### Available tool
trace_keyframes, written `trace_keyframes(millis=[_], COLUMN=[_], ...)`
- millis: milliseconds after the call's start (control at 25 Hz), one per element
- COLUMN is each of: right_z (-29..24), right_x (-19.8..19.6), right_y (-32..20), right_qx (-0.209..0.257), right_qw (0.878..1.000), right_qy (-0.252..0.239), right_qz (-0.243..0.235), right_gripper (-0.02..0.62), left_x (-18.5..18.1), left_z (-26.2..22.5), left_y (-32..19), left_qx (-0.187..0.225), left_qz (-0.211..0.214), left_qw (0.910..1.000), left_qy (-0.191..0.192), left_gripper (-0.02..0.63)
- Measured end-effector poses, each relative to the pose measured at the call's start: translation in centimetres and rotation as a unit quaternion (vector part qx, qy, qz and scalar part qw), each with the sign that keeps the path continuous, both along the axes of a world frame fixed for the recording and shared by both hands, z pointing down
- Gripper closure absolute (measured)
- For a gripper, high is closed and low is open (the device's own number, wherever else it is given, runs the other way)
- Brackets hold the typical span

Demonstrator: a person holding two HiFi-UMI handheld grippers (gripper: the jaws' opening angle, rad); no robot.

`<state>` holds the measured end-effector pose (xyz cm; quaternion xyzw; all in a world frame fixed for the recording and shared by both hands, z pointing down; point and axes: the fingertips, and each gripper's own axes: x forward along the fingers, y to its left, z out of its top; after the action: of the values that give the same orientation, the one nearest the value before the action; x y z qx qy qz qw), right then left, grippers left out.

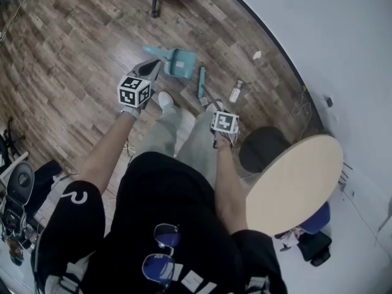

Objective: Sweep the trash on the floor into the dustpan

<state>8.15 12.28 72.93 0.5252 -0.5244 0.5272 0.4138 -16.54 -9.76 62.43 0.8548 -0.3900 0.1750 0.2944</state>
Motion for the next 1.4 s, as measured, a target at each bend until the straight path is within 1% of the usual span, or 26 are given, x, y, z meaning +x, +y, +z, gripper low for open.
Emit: trace_keyframes(millis=[80,120,240,440,600,680,800,880,960,1080,1240,1400], right_z=[-0.2,-0.3,0.0,-0.2,-0.4,-0.5,-0.8,-0.6,-0.5,-1.0,-2.4,-4.5], right_x=[2.0,2.6,2.4,4.0,4.8,5.6,6.1,5.6,5.2,6.5,8.8,11.6], right_y=[1.5,1.7,1.1,0.8,-0.4,-0.8,-1.1,-1.3,-1.5,-1.7,-1.0,-1.3], right_qx=[-0.021,-0.018,0.022,0.040,0.055,0.059,0.062,0.066,0.070,0.075,0.078,0.101], right_qw=[0.999,0.999,0.999,0.997,0.995,0.994,0.992,0.992,0.991,0.988,0.984,0.980], right_qy=[0.036,0.042,0.018,0.043,0.049,0.069,0.088,0.079,0.064,0.080,0.100,0.103], right_qz=[0.007,0.012,0.034,0.052,0.063,0.060,0.065,0.077,0.094,0.104,0.122,0.134], right_gripper=[0.511,0.511,0.511,0.511,0.511,0.511,0.511,0.511,0.511,0.511,0.511,0.511], left_x=[-0.5,-0.9,-1.6,-2.5,-4.3,-5.3,-5.9,-5.8,-5.1,-2.7,2.1,7.6], left_z=[1.2,1.8,3.5,5.8,7.7,8.5,9.2,9.1,8.8,8.0,5.9,3.0], left_y=[-0.2,-0.4,-1.0,-2.4,-4.2,-4.7,-4.8,-4.8,-4.8,-4.8,-4.1,-2.9], left_qx=[-0.012,-0.018,-0.029,-0.036,-0.053,-0.060,-0.064,-0.057,-0.050,-0.043,-0.032,-0.015], left_qz=[-0.011,-0.018,-0.027,-0.031,-0.062,-0.070,-0.064,-0.054,-0.041,-0.019,0.027,0.076], left_qw=[0.9999,0.9997,0.9992,0.9987,0.9965,0.9955,0.9954,0.9963,0.9974,0.9988,0.9991,0.9970], left_qy=[0.001,0.001,-0.005,-0.019,-0.018,-0.019,-0.029,-0.034,-0.031,-0.016,0.000,0.009], left_gripper=[0.609,0.609,0.609,0.609,0.608,0.607,0.601,0.601,0.601,0.606,0.606,0.606])
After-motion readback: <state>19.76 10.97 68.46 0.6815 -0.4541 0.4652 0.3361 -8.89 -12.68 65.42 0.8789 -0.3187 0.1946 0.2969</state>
